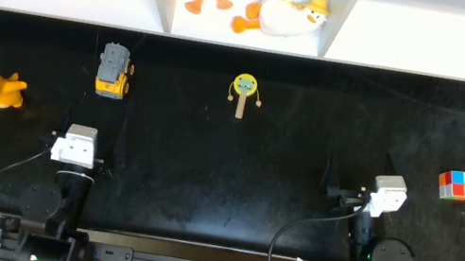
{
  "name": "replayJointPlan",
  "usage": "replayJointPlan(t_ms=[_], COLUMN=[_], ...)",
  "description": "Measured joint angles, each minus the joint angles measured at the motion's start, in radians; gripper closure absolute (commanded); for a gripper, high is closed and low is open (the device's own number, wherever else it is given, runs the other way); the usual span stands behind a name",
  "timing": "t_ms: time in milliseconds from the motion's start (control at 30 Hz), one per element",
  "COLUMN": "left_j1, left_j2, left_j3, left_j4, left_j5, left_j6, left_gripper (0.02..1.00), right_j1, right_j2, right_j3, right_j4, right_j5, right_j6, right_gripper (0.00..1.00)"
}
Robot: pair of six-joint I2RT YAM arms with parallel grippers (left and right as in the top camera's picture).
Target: Store Toys
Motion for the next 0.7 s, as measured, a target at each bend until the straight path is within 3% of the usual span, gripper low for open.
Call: replayJointPlan(t_ms=[500, 700], left_j1=[0.000, 0.000], left_j2=[0.034, 0.080], left_j3=[0.002, 0.061], left_j4=[-0.012, -0.147], left_j5=[-0.001, -0.007], left_j6=[0.000, 0.000], left_gripper=[0.020, 0.023], right_j1=[0.000, 0.000], right_j2=[0.000, 0.000], right_j3=[0.000, 0.000], right_j4=[0.001, 0.000], right_j5=[0.000, 0.000], right_j6=[0.000, 0.000], right_gripper=[0.005, 0.007])
